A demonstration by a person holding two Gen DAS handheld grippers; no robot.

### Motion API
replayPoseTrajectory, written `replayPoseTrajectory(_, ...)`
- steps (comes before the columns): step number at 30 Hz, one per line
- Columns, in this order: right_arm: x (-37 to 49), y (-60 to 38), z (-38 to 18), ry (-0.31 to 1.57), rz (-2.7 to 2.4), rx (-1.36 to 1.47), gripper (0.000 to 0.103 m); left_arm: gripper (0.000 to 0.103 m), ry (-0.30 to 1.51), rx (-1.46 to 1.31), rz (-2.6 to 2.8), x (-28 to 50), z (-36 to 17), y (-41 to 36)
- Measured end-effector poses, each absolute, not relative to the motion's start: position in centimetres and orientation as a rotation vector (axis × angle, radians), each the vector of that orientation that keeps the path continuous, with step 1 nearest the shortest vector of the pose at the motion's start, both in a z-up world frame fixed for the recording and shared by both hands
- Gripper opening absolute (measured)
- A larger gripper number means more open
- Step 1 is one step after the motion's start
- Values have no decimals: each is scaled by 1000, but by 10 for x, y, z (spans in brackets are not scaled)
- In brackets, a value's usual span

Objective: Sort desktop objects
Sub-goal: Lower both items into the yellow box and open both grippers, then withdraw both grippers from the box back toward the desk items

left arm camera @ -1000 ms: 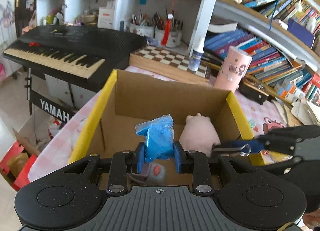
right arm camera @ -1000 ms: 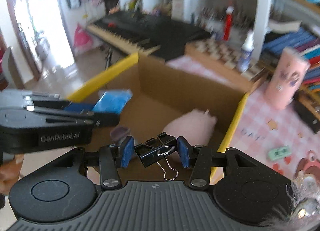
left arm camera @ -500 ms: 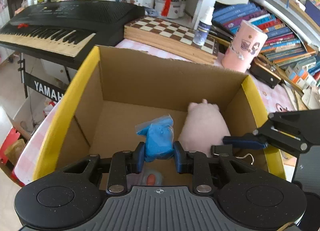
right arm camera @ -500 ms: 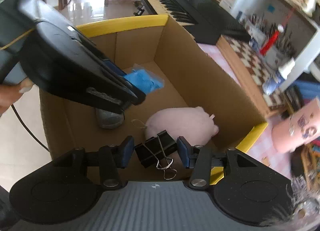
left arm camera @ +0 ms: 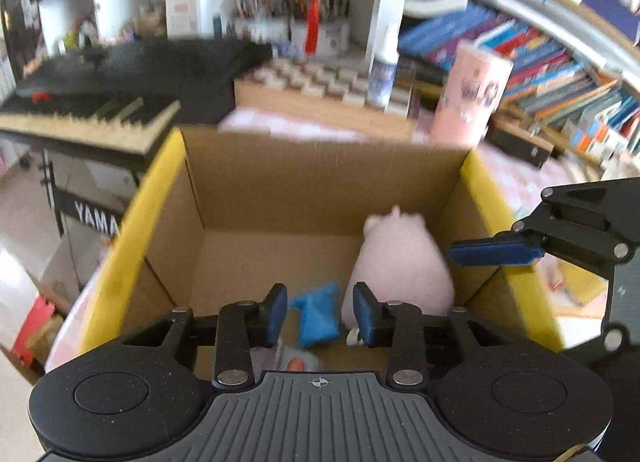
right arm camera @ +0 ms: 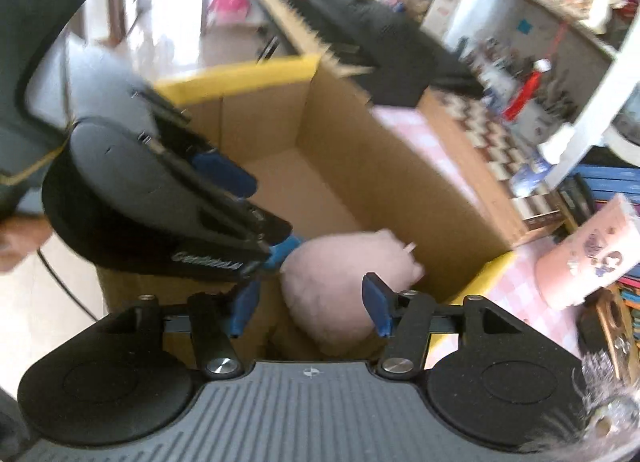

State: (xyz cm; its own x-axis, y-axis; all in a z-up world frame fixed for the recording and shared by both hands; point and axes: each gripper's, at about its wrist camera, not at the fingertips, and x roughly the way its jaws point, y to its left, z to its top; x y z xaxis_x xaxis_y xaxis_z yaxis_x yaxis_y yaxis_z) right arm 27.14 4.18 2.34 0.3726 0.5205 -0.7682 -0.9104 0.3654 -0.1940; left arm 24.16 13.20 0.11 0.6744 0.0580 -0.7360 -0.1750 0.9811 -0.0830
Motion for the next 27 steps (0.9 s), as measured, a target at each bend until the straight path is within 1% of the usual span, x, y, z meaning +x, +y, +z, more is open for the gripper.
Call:
replayPoseTrajectory(2, 266, 33, 35, 629, 982, -637, 56, 42, 765, -148, 128, 230, 12, 131)
replayPoseTrajectory(5, 254, 14, 54, 554, 911, -559, 60, 47, 689, -154, 144, 211, 27, 131)
replayPoseTrajectory(7, 245, 1, 63, 500, 853, -506, 68, 51, 643, -166, 155, 198, 36, 134)
replayPoseTrajectory(8, 240, -6, 67, 478, 815, -482, 69, 53, 620, -172, 159, 190, 40, 136)
replayPoseTrajectory(12, 223, -30, 77, 439, 692, -374, 69, 60, 559, -175, 190, 162, 49, 144)
replayPoseTrajectory(18, 190, -61, 77, 419, 505, -205, 69, 67, 513, -180, 255, 119, 50, 155)
replayPoseTrajectory(23, 150, -73, 66, 458, 434, -134, 67, 73, 531, -183, 280, 83, 42, 154)
replayPoseTrajectory(27, 118, -74, 54, 495, 411, -125, 67, 76, 573, -180, 289, 58, 33, 149)
